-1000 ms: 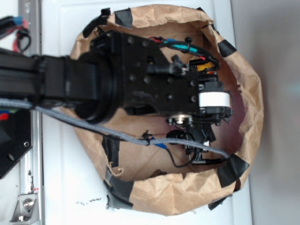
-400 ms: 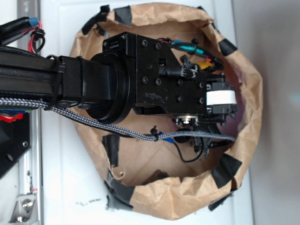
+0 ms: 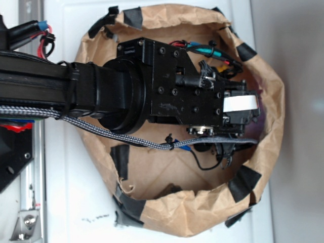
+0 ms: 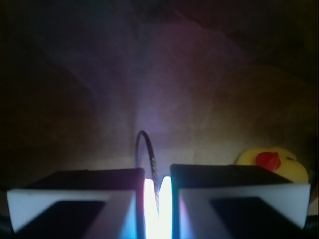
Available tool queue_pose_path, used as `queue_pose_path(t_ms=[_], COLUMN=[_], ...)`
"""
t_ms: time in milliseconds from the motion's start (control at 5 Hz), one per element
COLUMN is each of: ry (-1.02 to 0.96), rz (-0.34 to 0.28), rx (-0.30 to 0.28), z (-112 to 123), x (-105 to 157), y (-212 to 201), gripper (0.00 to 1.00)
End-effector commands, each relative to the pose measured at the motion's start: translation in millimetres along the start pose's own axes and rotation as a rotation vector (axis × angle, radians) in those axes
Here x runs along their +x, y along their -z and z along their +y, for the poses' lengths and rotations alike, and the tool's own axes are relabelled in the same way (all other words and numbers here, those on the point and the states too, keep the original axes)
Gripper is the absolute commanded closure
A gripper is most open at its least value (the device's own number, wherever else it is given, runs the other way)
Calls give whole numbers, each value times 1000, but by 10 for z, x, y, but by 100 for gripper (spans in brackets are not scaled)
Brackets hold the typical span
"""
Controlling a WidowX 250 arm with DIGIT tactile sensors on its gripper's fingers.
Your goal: Grab the silver keys.
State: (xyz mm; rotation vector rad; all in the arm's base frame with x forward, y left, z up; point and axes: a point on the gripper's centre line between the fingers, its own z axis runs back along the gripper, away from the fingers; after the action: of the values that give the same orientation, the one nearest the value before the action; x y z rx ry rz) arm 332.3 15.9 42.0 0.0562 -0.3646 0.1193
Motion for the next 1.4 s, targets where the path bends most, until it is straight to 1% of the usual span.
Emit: queue_pose_path(t_ms=[0, 200, 400, 600, 800, 1000, 1200], ry=[52, 10, 18, 21, -32, -10, 7], rz=[-28, 8, 29, 15, 100, 136, 227], rx=[1, 2, -129, -127, -69, -73, -10], z=[-47, 70, 198, 195, 188, 188, 160], x=[108, 163, 118, 87, 135, -51, -232], y=[-449, -946, -1484, -1682, -1517, -1393, -1165], gripper=[100, 100, 100, 100, 100, 100, 100])
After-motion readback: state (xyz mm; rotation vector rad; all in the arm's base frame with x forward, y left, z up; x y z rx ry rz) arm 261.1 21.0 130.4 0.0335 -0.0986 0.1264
